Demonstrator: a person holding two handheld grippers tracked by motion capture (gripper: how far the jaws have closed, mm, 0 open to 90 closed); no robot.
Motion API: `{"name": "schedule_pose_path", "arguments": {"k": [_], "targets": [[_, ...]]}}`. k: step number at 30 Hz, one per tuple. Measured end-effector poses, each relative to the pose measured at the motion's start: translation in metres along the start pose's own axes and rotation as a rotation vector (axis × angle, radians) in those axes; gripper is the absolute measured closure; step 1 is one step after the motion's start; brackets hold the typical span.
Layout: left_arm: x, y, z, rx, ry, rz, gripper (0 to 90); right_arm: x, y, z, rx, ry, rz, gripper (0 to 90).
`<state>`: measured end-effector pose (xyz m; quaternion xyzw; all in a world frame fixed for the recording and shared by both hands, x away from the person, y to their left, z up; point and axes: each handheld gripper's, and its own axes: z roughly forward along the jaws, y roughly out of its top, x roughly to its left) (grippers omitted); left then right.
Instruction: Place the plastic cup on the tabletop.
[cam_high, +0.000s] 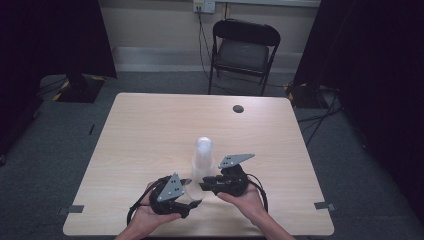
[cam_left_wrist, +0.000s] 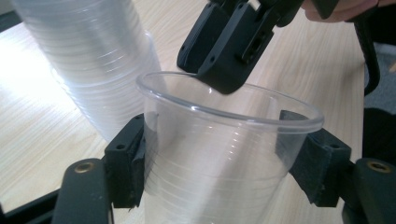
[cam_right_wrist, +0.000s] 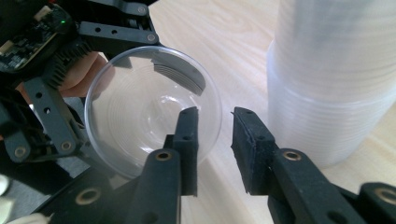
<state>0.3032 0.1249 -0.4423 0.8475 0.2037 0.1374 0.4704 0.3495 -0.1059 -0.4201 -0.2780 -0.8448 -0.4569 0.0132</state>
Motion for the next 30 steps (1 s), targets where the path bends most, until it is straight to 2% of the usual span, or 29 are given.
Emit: {"name": "schedule_pose_path", "arguments": {"k": [7, 10, 13, 19, 26, 29, 30], "targets": [[0.007, -0.004, -0.002, -0.018, 0.008, -0.061, 31.1, -0.002, -0.001, -0.008, -0.046, -0.019, -0.005, 71.8], [0.012, -0.005, -0.004, -0.025, 0.017, -0.080, 31.0, -0.004, -0.002, -0.011, -0.056, -0.026, -0.003, 71.3], [0.018, -0.004, -0.006, -0.046, 0.015, -0.121, 30.9, -0.006, -0.004, -0.013, -0.061, -0.033, 0.001, 71.4], [0.029, -0.006, -0.011, -0.076, 0.021, -0.179, 30.9, -0.013, -0.010, -0.018, -0.065, -0.044, 0.014, 71.2], [0.046, -0.003, -0.024, -0.115, 0.077, -0.245, 30.9, -0.025, -0.024, -0.027, -0.054, -0.101, 0.045, 66.4], [0.051, -0.004, -0.027, -0.139, 0.062, -0.260, 30.7, -0.027, -0.029, -0.032, -0.051, -0.117, 0.053, 64.0], [0.052, -0.004, -0.027, -0.147, 0.070, -0.265, 30.7, -0.028, -0.031, -0.033, -0.052, -0.125, 0.053, 63.1]]}}
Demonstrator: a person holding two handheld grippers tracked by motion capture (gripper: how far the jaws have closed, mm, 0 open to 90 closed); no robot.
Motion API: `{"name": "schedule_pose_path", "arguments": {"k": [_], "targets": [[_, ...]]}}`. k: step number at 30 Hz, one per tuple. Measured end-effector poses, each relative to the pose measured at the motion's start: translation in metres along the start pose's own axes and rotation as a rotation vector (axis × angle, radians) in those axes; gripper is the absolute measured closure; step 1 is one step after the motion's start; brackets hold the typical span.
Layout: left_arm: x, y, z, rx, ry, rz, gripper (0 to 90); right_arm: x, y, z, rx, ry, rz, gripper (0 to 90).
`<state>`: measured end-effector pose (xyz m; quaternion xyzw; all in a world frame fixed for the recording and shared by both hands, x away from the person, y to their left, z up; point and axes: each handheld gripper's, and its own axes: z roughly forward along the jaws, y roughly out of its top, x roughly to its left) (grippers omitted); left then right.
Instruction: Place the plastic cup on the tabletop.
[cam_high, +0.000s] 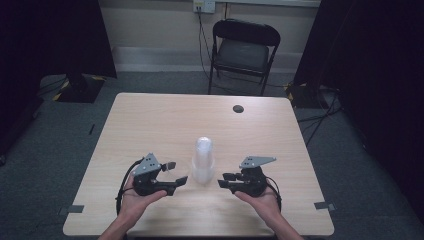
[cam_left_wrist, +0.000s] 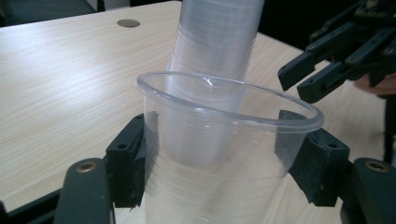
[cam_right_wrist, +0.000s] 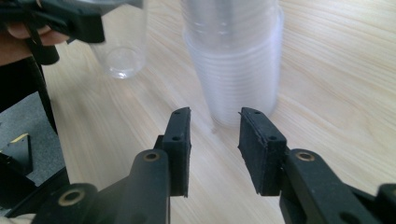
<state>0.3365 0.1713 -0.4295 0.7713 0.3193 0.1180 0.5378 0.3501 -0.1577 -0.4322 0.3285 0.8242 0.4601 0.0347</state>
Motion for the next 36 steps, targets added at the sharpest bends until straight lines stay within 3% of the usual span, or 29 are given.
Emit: {"name": "schedule_pose_path", "arguments": {"k": [3, 6, 11, 21, 27, 31, 36], "targets": [[0.003, 0.002, -0.001, -0.013, 0.008, -0.015, 30.7, -0.003, -0.005, -0.006, 0.002, -0.021, 0.003, 61.5], [0.009, 0.007, -0.002, -0.013, 0.042, -0.028, 30.6, -0.007, -0.009, -0.012, 0.000, -0.045, 0.000, 61.3], [0.019, 0.017, -0.003, -0.048, 0.046, -0.024, 30.5, -0.015, -0.018, -0.022, -0.001, -0.071, 0.023, 59.9], [0.037, 0.036, 0.006, -0.069, 0.130, -0.014, 29.8, -0.022, -0.037, -0.037, -0.008, -0.117, 0.065, 52.2], [0.057, 0.040, 0.020, -0.064, 0.168, -0.036, 29.2, -0.025, -0.041, -0.035, -0.014, -0.113, 0.075, 52.2], [0.068, 0.039, 0.025, -0.079, 0.203, -0.028, 29.1, -0.024, -0.041, -0.033, -0.010, -0.111, 0.070, 52.1], [0.084, 0.032, 0.035, -0.065, 0.230, -0.062, 28.2, -0.024, -0.041, -0.031, -0.011, -0.106, 0.068, 52.2]]}}
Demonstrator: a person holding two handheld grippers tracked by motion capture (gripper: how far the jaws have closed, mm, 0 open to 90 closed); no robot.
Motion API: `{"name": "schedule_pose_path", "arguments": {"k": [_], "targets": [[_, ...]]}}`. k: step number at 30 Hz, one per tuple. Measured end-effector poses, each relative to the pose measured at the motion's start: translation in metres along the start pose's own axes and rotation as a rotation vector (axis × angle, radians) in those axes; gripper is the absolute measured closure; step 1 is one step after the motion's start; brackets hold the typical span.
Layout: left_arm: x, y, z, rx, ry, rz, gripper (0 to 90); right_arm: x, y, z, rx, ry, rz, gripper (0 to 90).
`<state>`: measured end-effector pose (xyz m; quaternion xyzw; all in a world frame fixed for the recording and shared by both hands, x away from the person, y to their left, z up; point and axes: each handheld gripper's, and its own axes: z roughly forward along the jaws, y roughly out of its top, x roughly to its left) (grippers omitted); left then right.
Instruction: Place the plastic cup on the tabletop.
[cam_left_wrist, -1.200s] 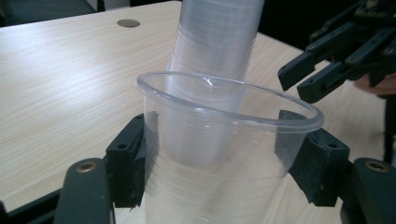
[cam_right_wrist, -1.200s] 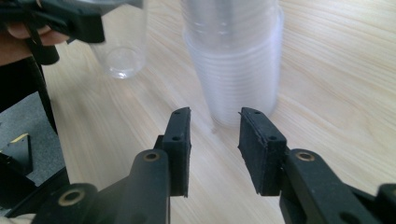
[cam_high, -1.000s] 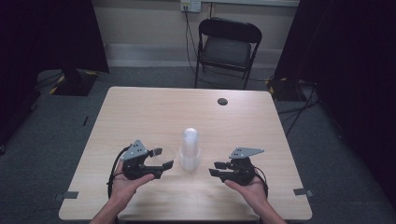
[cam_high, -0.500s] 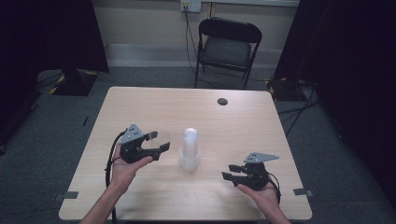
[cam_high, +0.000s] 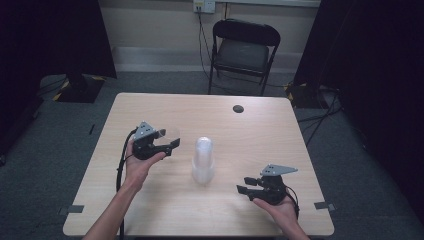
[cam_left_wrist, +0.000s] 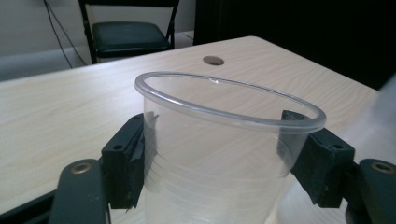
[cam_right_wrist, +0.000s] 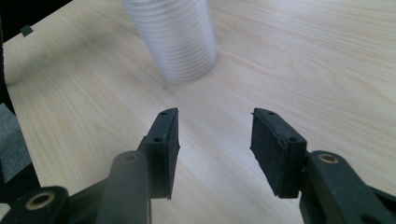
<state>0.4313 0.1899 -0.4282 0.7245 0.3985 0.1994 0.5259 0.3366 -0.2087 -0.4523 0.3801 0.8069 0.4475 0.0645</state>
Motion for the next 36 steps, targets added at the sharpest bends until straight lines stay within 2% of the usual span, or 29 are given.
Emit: {"name": "schedule_pose_path", "arguments": {"k": [9, 14, 18, 24, 26, 30, 32, 36], "targets": [[0.016, -0.012, 0.021, 0.018, 0.031, -0.036, 27.7, 0.000, 0.000, 0.004, 0.009, 0.018, 0.005, 53.0], [0.019, -0.018, 0.031, 0.046, 0.053, -0.027, 27.1, 0.000, -0.001, 0.004, 0.013, 0.018, 0.007, 53.8], [0.022, -0.020, 0.032, 0.052, 0.061, -0.037, 26.4, 0.000, -0.001, 0.004, 0.009, 0.019, 0.006, 53.8], [0.025, -0.023, 0.033, 0.084, 0.060, -0.018, 26.0, 0.000, -0.001, 0.004, 0.008, 0.019, 0.006, 53.8], [0.025, -0.025, 0.033, 0.079, 0.064, -0.037, 23.2, 0.000, -0.001, 0.004, 0.008, 0.019, 0.008, 54.1], [0.025, -0.027, 0.031, 0.102, 0.068, -0.015, 21.6, 0.001, -0.001, 0.004, 0.006, 0.022, 0.005, 54.3], [0.026, -0.029, 0.031, 0.104, 0.063, -0.033, 20.1, 0.001, -0.001, 0.005, 0.008, 0.023, 0.006, 54.3], [0.028, -0.033, 0.030, 0.128, 0.065, -0.027, 17.4, 0.001, -0.001, 0.005, 0.010, 0.024, 0.003, 54.3]]}}
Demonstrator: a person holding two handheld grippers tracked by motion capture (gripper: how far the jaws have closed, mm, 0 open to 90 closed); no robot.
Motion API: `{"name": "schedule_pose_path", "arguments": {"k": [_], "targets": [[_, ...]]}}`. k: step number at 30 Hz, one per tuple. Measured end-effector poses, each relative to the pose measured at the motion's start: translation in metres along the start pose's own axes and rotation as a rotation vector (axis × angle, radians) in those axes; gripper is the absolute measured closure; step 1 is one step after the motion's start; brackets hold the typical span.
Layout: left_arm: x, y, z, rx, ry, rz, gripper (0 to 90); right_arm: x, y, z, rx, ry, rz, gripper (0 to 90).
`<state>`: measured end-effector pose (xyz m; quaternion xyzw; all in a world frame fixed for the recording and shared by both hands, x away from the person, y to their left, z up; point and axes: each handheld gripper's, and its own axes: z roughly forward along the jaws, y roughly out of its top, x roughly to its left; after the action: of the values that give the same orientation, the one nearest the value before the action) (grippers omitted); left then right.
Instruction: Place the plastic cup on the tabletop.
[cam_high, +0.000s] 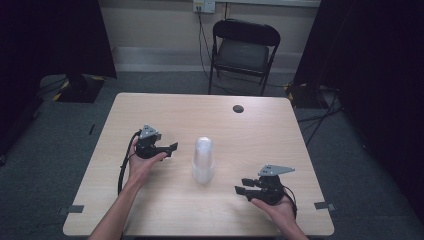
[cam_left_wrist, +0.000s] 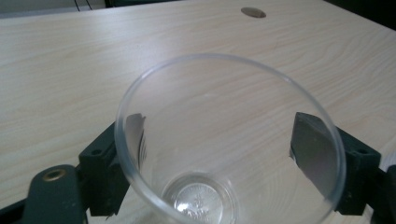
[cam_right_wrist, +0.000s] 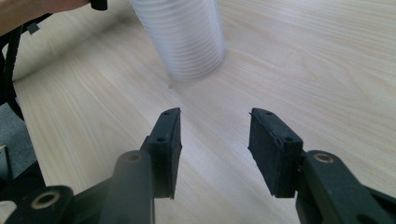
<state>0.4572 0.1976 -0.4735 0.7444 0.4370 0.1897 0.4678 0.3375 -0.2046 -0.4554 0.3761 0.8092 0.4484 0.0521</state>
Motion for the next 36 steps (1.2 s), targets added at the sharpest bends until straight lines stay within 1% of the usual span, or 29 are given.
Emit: {"name": "schedule_pose_path", "arguments": {"k": [2, 4, 5, 6, 7, 9, 10, 13, 14, 15, 16, 18, 19, 20, 22, 23, 25, 26, 27, 28, 29, 32, 34, 36], "targets": [[0.000, -0.002, -0.001, -0.001, 0.008, -0.009, 15.7, 0.000, 0.000, 0.000, 0.000, 0.001, 0.002, 54.3], [0.001, -0.003, -0.001, 0.013, 0.009, -0.014, 15.7, 0.000, 0.000, 0.001, 0.001, 0.002, 0.003, 54.3], [0.002, -0.005, -0.001, 0.018, 0.007, -0.004, 15.8, 0.000, 0.000, 0.001, 0.002, 0.001, 0.003, 54.3], [0.002, -0.005, -0.001, 0.014, 0.011, -0.006, 16.1, 0.000, 0.000, 0.001, 0.000, -0.004, 0.002, 54.3], [0.003, -0.006, -0.001, 0.018, 0.007, -0.017, 16.1, 0.000, 0.000, 0.001, -0.005, -0.007, 0.001, 54.3], [0.004, -0.007, -0.002, 0.033, 0.002, -0.019, 15.7, 0.000, 0.001, 0.000, -0.009, -0.009, 0.005, 54.3], [0.003, -0.008, -0.002, 0.034, 0.003, -0.020, 15.7, 0.000, 0.001, 0.000, -0.011, -0.011, 0.005, 54.3], [0.003, -0.008, -0.004, 0.061, 0.010, -0.022, 15.7, -0.001, 0.001, 0.000, -0.012, -0.010, 0.005, 53.6], [0.003, -0.009, -0.004, 0.069, 0.016, -0.039, 15.7, -0.001, 0.001, -0.001, -0.013, -0.012, 0.003, 53.5], [0.003, -0.009, -0.005, 0.074, 0.015, -0.044, 15.7, -0.001, 0.001, -0.001, -0.016, -0.015, 0.005, 53.1], [0.004, -0.009, -0.007, 0.080, 0.015, -0.038, 15.7, -0.001, 0.001, -0.001, -0.018, -0.018, 0.005, 52.6], [0.003, -0.011, -0.012, 0.058, 0.023, -0.030, 15.7, -0.002, 0.001, -0.002, -0.023, -0.026, 0.005, 51.2], [0.003, -0.011, -0.014, 0.053, 0.018, -0.034, 15.7, -0.002, 0.001, -0.003, -0.024, -0.032, 0.006, 51.0], [0.003, -0.012, -0.016, 0.057, 0.011, -0.034, 15.7, -0.004, 0.001, -0.003, -0.026, -0.035, 0.005, 50.9], [0.001, -0.013, -0.021, 0.075, 0.010, -0.024, 15.7, -0.006, 0.000, -0.004, -0.030, -0.044, 0.009, 49.8], [0.001, -0.015, -0.023, 0.075, 0.008, -0.022, 15.7, -0.007, 0.000, -0.004, -0.031, -0.048, 0.013, 49.5], [-0.001, -0.016, -0.028, 0.071, -0.004, -0.077, 16.1, -0.008, 0.000, -0.004, -0.034, -0.054, 0.018, 48.7], [-0.002, -0.017, -0.031, 0.069, -0.007, -0.086, 16.7, -0.008, 0.000, -0.005, -0.034, -0.057, 0.020, 48.5], [-0.004, -0.018, -0.034, 0.061, 0.002, -0.079, 17.2, -0.009, 0.000, -0.005, -0.033, -0.059, 0.021, 48.3], [-0.007, -0.019, -0.037, 0.059, 0.011, -0.061, 17.4, -0.009, 0.000, -0.004, -0.035, -0.060, 0.020, 48.2], [-0.008, -0.020, -0.040, 0.062, 0.012, -0.052, 17.6, -0.009, 0.000, -0.004, -0.033, -0.064, 0.020, 47.9], [-0.008, -0.022, -0.049, 0.058, 0.013, -0.055, 17.5, -0.011, 0.000, -0.005, -0.035, -0.071, 0.024, 47.4], [-0.007, -0.021, -0.057, 0.052, 0.020, -0.037, 17.5, -0.011, -0.001, -0.006, -0.040, -0.072, 0.026, 47.3], [-0.007, -0.021, -0.066, 0.046, 0.011, -0.030, 17.5, -0.012, -0.001, -0.007, -0.044, -0.077, 0.030, 47.3]]}}
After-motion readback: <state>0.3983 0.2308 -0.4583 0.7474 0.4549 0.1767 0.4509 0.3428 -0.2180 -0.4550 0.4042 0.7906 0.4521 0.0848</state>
